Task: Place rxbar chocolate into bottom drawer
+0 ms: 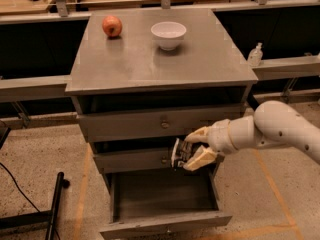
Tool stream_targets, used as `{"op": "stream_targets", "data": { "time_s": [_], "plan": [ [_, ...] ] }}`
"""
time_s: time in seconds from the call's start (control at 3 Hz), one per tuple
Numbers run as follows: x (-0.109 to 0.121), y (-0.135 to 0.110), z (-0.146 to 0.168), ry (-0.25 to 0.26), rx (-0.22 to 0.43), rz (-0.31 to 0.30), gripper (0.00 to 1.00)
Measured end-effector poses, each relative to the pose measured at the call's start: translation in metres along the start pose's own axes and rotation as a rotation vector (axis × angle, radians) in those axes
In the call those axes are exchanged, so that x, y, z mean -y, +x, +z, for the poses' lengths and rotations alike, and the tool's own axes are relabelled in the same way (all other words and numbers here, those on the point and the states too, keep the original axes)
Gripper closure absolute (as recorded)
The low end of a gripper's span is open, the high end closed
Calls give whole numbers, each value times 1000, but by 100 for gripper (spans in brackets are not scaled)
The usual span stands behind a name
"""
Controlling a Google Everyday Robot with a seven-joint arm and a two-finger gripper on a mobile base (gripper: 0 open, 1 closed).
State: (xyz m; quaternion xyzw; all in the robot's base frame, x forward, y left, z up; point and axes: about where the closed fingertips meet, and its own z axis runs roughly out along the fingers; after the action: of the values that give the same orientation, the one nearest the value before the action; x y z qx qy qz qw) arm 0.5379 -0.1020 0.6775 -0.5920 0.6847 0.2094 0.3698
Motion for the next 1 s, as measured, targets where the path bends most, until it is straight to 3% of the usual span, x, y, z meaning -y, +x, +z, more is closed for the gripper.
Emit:
{"op": "stream_targets", "data": {
  "time_s": [0.33, 0.67, 1.0],
  "plan": [
    [-3, 41, 16, 37, -15, -1, 100],
    [-1, 42, 18, 43, -14, -1, 100],
    [2, 68, 44, 12, -28, 57, 100]
  ]
}}
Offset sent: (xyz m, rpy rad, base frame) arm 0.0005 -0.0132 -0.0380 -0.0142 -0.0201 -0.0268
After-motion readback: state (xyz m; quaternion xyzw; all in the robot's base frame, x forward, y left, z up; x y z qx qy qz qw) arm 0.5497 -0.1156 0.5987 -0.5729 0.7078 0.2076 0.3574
